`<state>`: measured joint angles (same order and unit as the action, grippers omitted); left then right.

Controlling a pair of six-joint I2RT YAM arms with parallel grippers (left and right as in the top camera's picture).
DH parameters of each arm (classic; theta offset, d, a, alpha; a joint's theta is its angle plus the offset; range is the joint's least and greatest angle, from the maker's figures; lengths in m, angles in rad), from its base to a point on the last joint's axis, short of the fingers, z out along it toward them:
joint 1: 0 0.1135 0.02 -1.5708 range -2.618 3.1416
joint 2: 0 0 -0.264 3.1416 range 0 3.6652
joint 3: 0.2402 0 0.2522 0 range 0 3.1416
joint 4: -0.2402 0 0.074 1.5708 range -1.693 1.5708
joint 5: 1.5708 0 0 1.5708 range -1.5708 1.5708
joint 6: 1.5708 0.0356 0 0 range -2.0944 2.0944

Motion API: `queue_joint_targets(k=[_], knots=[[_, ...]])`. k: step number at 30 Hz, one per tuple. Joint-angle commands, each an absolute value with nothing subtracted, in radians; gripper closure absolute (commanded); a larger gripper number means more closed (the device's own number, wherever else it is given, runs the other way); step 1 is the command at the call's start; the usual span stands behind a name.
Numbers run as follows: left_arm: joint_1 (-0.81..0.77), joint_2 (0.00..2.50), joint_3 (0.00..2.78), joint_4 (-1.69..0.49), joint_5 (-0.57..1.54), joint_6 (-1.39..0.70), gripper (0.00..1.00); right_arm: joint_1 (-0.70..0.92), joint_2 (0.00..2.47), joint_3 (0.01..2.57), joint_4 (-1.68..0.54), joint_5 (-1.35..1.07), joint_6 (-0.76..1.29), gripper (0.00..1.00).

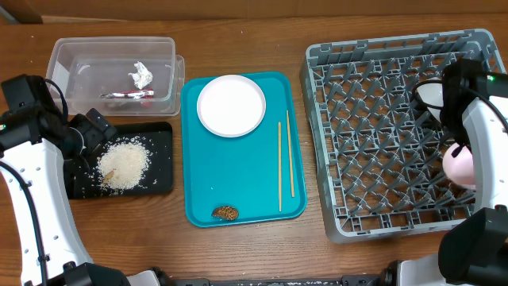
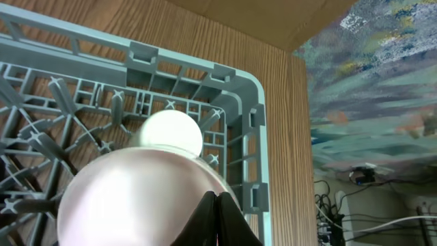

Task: Sort waste into correct bins and load items into the dishwasher
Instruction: 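Lower the pink bowl into the rack's right side and release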

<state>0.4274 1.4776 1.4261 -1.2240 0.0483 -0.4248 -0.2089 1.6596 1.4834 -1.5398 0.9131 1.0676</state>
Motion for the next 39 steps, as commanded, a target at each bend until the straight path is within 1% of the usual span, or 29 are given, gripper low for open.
queue_joint_targets(k=[1, 3, 4, 8, 11, 14, 18, 23, 28, 34, 35, 36, 37, 38, 39], knots=[[0.425, 1.485, 1.442, -1.222, 0.049, -0.442, 0.0, -0.213, 1.649, 1.483, -1.545, 0.911, 1.071, 0.96], [0.425, 1.485, 1.442, -1.222, 0.049, -0.442, 0.0, -0.227, 1.649, 1.483, -1.55, 0.91, 1.072, 0.95], [0.425, 1.485, 1.442, -1.222, 0.048, -0.442, 0.0, -0.244, 1.649, 1.483, -1.547, 0.886, 1.074, 0.88], [0.425, 1.485, 1.442, -1.221, 0.049, -0.442, 0.0, -0.292, 1.649, 1.483, -1.542, 0.74, 1.018, 0.86], [0.425, 1.485, 1.442, -1.22, 0.049, -0.442, 0.0, -0.354, 1.649, 1.483, -1.518, 0.64, 0.964, 0.8], [0.425, 1.485, 1.442, -1.22, 0.049, -0.442, 0.0, -0.403, 1.649, 1.483, -1.517, 0.618, 0.963, 0.8], [0.425, 1.485, 1.442, -1.22, 0.049, -0.442, 0.0, -0.441, 1.649, 1.483, -1.491, 0.6, 0.897, 0.7], [0.425, 1.485, 1.442, -1.221, 0.049, -0.442, 0.0, -0.474, 1.65, 1.473, -1.476, 0.581, 0.885, 0.7], [0.425, 1.485, 1.442, -1.221, 0.049, -0.442, 0.0, -0.479, 1.65, 1.422, -1.416, 0.539, 0.811, 0.7], [0.425, 1.485, 1.442, -1.221, 0.049, -0.442, 0.0, -0.479, 1.65, 1.36, -1.386, 0.54, 0.81, 0.7], [0.425, 1.485, 1.442, -1.221, 0.049, -0.442, 0.0, -0.48, 1.65, 1.36, -1.388, 0.541, 0.81, 0.72], [0.425, 1.485, 1.442, -1.222, 0.049, -0.442, 0.0, -0.479, 1.65, 1.36, -1.388, 0.541, 0.81, 0.8], [0.425, 1.485, 1.442, -1.222, 0.049, -0.442, 0.0, -0.48, 1.65, 1.361, -1.389, 0.542, 0.81, 0.93], [0.425, 1.485, 1.442, -1.222, 0.049, -0.442, 0.0, -0.48, 1.65, 1.361, -1.389, 0.545, 0.81, 0.96], [0.425, 1.485, 1.442, -1.222, 0.049, -0.442, 0.0, -0.48, 1.65, 1.361, -1.389, 0.548, 0.81, 0.96]])
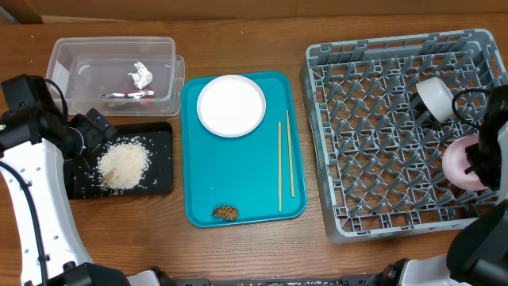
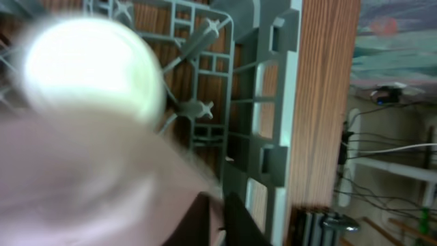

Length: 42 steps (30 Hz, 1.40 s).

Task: Sort waste into correct bins and load items into the dishwasher
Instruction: 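Lower the pink bowl into the rack's right side and release, then raise the open right gripper away from the rack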

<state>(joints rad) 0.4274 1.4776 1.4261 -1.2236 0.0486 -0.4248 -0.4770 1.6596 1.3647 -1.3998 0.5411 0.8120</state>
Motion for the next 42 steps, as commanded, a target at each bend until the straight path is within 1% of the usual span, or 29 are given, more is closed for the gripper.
queue_joint_targets(k=[1, 12, 19, 24, 33, 39, 42], knots=[[0.425, 1.485, 1.442, -1.223, 0.049, -0.442, 0.0, -0.48, 1.649, 1.363, -1.392, 0.553, 0.811, 0.96], [0.425, 1.485, 1.442, -1.223, 0.049, -0.442, 0.0, -0.48, 1.611, 1.512, -1.427, 0.587, 0.81, 0.96], [0.425, 1.485, 1.442, -1.222, 0.049, -0.442, 0.0, -0.458, 1.563, 1.533, -1.423, 0.669, 0.804, 0.96], [0.425, 1.485, 1.442, -1.22, 0.049, -0.442, 0.0, -0.369, 1.562, 1.533, -1.423, 0.782, 0.799, 0.96], [0.425, 1.485, 1.442, -1.219, 0.049, -0.442, 0.0, -0.134, 1.563, 1.512, -1.427, 0.991, 0.754, 0.96], [0.425, 1.485, 1.442, -1.219, 0.052, -0.442, 0.0, -0.08, 1.567, 1.444, -1.422, 1.01, 0.757, 0.96], [0.425, 1.485, 1.442, -1.222, 0.053, -0.442, 0.0, -0.078, 1.567, 1.411, -1.427, 1.019, 0.79, 0.96]])
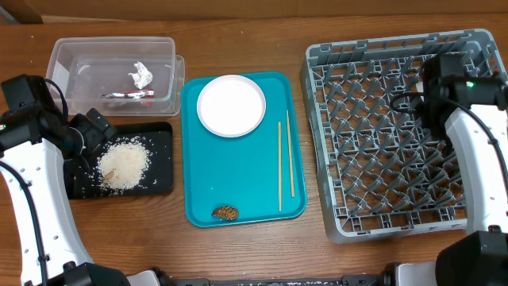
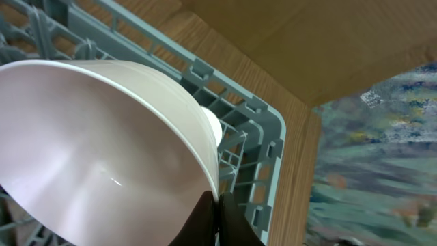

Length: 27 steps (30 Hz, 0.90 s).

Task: Sort waste into correct bins and load items into the dishwasher
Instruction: 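Raise the open right gripper away from the rack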

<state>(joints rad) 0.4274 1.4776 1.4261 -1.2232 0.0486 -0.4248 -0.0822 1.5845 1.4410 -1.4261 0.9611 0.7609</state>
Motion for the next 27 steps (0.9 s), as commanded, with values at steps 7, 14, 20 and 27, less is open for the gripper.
queue_joint_targets(k=[7, 14, 20, 27], knots=[[0.425, 1.485, 1.442, -1.223, 0.053, -0.442, 0.0, -0.078, 1.569, 1.398, -1.427, 1.035, 0.78, 0.96], [0.425, 1.485, 1.442, -1.218, 0.053, -0.442, 0.0, -0.078, 1.595, 1.391, -1.453, 1.003, 0.777, 0.96], [0.425, 1.485, 1.442, -1.218, 0.053, -0.442, 0.0, -0.061, 1.649, 1.374, -1.453, 0.971, 0.778, 0.96], [0.425, 1.485, 1.442, -1.217, 0.053, -0.442, 0.0, 0.018, 1.743, 1.362, -1.451, 0.975, 0.777, 0.96]])
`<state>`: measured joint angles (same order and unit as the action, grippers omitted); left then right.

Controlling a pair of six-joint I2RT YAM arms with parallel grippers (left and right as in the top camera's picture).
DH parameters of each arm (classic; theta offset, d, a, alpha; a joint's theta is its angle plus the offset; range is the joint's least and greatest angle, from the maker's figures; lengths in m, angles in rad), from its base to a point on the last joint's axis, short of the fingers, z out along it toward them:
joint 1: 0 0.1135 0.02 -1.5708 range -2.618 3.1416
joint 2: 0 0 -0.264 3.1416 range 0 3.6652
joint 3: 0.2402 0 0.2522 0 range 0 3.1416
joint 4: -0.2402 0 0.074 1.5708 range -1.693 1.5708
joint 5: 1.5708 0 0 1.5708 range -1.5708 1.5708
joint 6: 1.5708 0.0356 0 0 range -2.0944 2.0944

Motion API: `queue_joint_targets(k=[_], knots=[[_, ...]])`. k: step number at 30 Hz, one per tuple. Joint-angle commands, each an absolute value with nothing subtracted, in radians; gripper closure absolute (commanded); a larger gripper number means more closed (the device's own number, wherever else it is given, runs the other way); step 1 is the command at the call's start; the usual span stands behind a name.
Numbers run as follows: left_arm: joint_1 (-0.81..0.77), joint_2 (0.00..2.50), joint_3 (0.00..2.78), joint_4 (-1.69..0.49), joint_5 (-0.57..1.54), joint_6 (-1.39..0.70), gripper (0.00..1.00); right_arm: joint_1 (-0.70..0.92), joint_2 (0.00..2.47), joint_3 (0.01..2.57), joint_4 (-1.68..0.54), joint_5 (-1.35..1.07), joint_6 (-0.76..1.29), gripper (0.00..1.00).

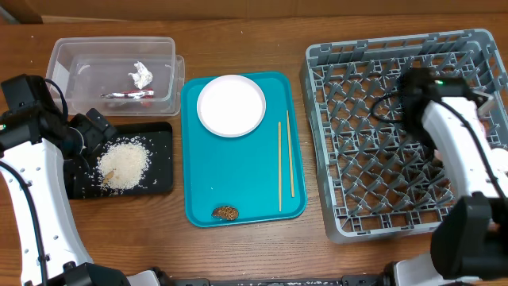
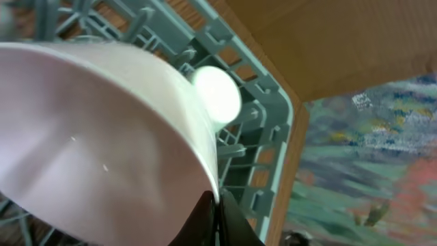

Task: Sort waste into correct bins and load items into the dishwasher
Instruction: 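Raise the open right gripper away from the rack, then reach the right gripper left to the white plate and grasp its rim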

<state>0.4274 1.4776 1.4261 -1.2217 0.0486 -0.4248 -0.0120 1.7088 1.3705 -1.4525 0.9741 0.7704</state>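
Note:
In the right wrist view my right gripper (image 2: 217, 199) is shut on the rim of a pale pink bowl (image 2: 102, 137), tilted over the grey dish rack (image 2: 270, 123). A white cup (image 2: 217, 94) lies in the rack just beyond the bowl, near the rack's corner. From overhead my right arm (image 1: 448, 135) crosses the right part of the rack (image 1: 357, 159) and hides bowl and cup. My left gripper (image 1: 94, 129) rests at the black tray's top left corner; its jaws are too dark to read.
A teal tray (image 1: 238, 183) holds a white plate (image 1: 231, 106), a pair of chopsticks (image 1: 284, 163) and a brown food scrap (image 1: 226, 212). The clear bin (image 1: 79, 59) contains crumpled paper (image 1: 142, 75) and a wrapper (image 1: 127, 94). Rice (image 1: 123, 164) lies on the black tray (image 1: 163, 139).
My right wrist has shifted left over the rack's upper part, with the pink bowl in its grip. The cup now sits higher in the wrist view. The left arm is unchanged.
My right gripper held the pink bowl at the rack's right side, next to the white cup. Then the bowl hung at the rack's right edge with the cup in plain sight. Later the arm stood over the upper right corner, and now farther left, bowl held throughout.

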Motion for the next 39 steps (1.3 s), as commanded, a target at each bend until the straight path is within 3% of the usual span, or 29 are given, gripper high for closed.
queue_joint_targets(k=[1, 11, 24, 31, 37, 39], knots=[[0.425, 1.485, 1.442, -1.217, 0.053, -0.442, 0.0, 0.03, 1.757, 1.362, -1.451, 0.975, 0.777, 0.96], [0.425, 1.485, 1.442, -1.217, 0.053, -0.442, 0.0, 0.143, 1.818, 1.362, -1.458, 0.966, 0.789, 0.96], [0.425, 1.485, 1.442, -1.211, 0.052, -0.442, 0.0, 0.152, 1.818, 1.362, -1.547, 0.79, 0.789, 0.95], [0.425, 1.485, 1.442, -1.208, 0.052, -0.442, 0.0, 0.152, 1.797, 1.38, -1.602, 0.757, 0.843, 0.66], [0.425, 1.485, 1.442, -1.208, 0.052, -0.442, 0.0, 0.152, 1.694, 1.444, -1.633, 0.737, 0.867, 0.6], [0.425, 1.485, 1.442, -1.208, 0.052, -0.442, 0.0, 0.152, 1.646, 1.473, -1.628, 0.724, 0.864, 0.53]])
